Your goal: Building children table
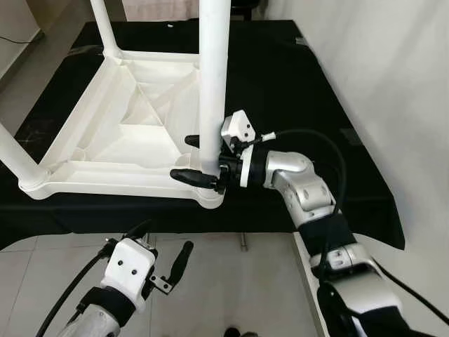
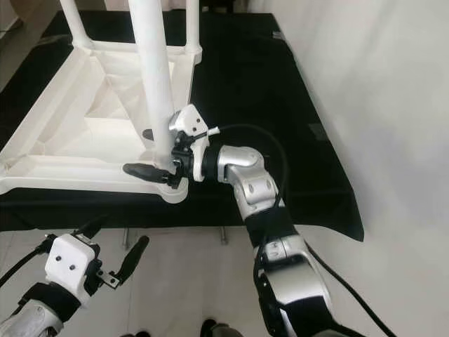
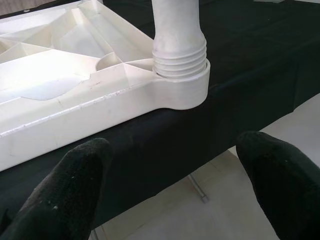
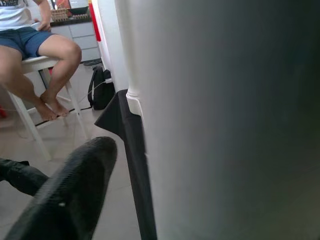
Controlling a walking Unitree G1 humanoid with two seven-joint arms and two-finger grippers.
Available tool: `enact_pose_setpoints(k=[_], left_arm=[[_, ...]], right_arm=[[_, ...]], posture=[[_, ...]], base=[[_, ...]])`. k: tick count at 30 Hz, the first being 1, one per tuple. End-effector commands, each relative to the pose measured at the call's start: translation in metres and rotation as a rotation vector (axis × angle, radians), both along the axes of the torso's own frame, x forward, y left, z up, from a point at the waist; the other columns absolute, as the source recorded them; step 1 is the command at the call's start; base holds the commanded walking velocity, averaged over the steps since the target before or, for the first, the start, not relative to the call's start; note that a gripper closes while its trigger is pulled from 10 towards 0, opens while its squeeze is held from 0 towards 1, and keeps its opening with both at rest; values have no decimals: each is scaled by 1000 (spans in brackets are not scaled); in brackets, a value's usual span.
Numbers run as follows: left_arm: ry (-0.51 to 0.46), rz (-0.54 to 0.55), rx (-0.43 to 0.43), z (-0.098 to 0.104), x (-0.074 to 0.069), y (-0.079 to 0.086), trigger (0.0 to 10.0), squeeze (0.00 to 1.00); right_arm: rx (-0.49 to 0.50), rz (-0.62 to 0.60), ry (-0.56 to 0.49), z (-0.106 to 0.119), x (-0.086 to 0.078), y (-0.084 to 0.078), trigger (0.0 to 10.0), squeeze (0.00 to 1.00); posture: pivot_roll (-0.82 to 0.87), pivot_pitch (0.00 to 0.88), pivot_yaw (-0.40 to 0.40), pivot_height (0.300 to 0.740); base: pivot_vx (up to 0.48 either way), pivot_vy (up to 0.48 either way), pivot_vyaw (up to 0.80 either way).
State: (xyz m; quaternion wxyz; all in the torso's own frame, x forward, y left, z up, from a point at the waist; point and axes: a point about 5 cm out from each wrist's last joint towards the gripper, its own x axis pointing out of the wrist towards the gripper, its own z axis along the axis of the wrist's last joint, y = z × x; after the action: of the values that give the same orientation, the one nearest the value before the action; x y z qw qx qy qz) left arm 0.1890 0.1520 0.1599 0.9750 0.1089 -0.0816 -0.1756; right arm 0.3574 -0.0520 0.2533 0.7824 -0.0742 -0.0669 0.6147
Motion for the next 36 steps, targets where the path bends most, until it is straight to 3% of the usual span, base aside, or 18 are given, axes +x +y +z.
enact_pose_setpoints(k=[1,2,11,16,17,18,19,21,23,24,25,26,28,30,34,35,36], left_arm=[[17,-5,6,-3,-4,-1,10000,0],[18,-6,6,-3,-4,-1,10000,0],[20,-7,5,-2,-4,-1,10000,0],[18,-6,4,-3,-3,-1,10000,0],[17,-6,3,-2,-2,-1,10000,0],[17,-6,3,-2,-2,-1,10000,0],[15,-5,3,-2,-2,-1,10000,0],[15,-5,3,-2,-2,-1,10000,0],[11,0,2,-2,-1,0,10000,0],[11,0,2,-2,-1,0,10000,0],[8,0,2,-2,0,1,10000,0],[8,-1,4,-2,2,1,10000,0],[8,-1,6,-2,3,2,10000,0],[9,-5,7,-3,4,2,10000,0],[10,-6,8,-4,5,2,10000,0],[11,-6,9,-4,5,2,10000,0],[11,-5,10,-4,6,3,10000,0]], right_arm=[[9,41,-7,2,-2,5,4941,0],[10,75,-1,2,-1,4,0,0],[14,139,2,1,2,-3,0,0],[27,4,-37,1,7,-14,0,0],[32,-86,-39,-2,8,-18,0,0],[32,-86,-39,-2,8,-18,0,0],[42,-228,-13,-10,8,-23,0,0],[42,-228,-13,-10,8,-23,0,0],[29,-725,40,-45,-4,-35,0,0],[29,-725,40,-45,-4,-35,0,0],[18,-862,66,-62,-23,-33,0,0],[17,-903,87,-71,-39,-24,0,0],[22,-896,98,-75,-46,-16,0,0],[41,-838,109,-74,-46,-2,0,0],[50,-825,106,-72,-44,1,0,0],[55,-799,97,-69,-42,5,784,0],[55,-755,84,-64,-42,11,10000,0]], posture=[[12,234,-69,740],[12,234,-67,740],[8,237,-65,740],[-2,236,-71,740],[-7,236,-78,740],[-7,236,-78,740],[-8,237,-79,740],[-8,237,-79,740],[-27,239,-81,740],[-27,239,-81,740],[-25,238,-71,740],[-30,232,-65,740],[-34,223,-58,740],[-34,220,-55,740],[-31,214,-54,740],[-30,209,-51,740],[-30,209,-51,740]], base=[[0,0,0],[0,0,0],[0,0,0],[0,0,0],[0,0,0],[0,0,0],[0,0,0],[0,0,0],[0,0,0],[0,0,0],[0,0,0],[0,0,0],[0,0,0],[0,0,0],[0,0,0],[0,0,0],[0,0,0]])
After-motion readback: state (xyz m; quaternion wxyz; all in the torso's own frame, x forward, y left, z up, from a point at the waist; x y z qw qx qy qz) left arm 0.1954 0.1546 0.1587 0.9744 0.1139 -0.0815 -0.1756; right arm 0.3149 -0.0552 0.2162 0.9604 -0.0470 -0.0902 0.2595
